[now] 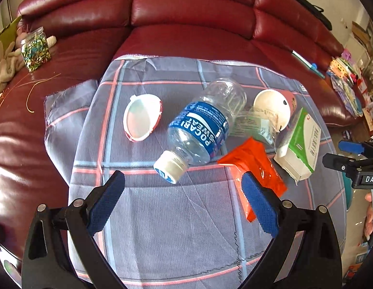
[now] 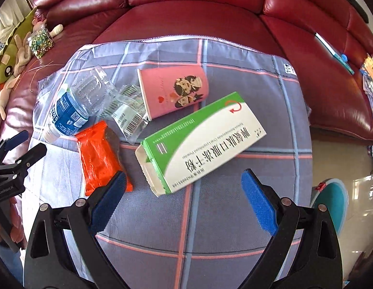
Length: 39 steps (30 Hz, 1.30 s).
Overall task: Collect trash
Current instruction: 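Grasp the blue-labelled water bottle with the left tool while the right tool grasps the red snack bag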
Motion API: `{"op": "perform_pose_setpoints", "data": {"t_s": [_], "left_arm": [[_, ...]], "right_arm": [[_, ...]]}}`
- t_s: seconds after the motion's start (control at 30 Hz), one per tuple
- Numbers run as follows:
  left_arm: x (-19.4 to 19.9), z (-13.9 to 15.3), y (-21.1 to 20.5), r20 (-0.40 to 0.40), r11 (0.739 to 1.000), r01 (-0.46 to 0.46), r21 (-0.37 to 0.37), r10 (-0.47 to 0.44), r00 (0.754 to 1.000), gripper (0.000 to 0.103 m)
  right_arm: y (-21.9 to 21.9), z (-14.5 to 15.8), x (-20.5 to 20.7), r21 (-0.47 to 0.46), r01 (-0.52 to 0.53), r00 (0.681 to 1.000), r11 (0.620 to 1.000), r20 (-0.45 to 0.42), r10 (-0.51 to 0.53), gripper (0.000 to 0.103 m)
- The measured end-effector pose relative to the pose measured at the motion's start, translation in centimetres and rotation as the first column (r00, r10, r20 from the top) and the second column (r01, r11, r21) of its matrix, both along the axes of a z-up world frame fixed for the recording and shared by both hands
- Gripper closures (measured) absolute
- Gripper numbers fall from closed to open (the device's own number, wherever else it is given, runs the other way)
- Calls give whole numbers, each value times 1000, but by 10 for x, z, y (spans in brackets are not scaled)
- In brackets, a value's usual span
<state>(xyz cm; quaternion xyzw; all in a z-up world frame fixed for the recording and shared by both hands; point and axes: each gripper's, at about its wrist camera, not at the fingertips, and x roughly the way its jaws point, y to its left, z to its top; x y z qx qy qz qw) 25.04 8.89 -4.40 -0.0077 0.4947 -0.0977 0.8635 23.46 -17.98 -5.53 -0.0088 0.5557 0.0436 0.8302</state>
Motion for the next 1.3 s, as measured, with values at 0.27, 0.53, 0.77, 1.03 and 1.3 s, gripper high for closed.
{"op": "perform_pose_setpoints", "data": {"t_s": [0.27,0.53,0.77,1.03,1.3], "left_arm": [[37,-4,-27,3,987,150,60,-150,989,10],[64,-27,-46,-51,965,245,95,-241,969,31],[64,-52,-48,-92,967,242,77,-235,968,36],[29,-26,-30,-27,985,175,9,-174,984,36],[-28,-10,24,-8,994,90,-56,-91,996,36]], "right_arm": [[8,-7,19,4,5,1000,1000,-16,-5,11],[-4,-17,25,4,24,999,1000,-35,-24,11],[-4,-24,25,1,20,999,1000,-36,-20,11],[20,-21,15,-1,-49,998,999,-27,49,11],[74,-25,8,25,-204,978,979,-26,205,11]]}}
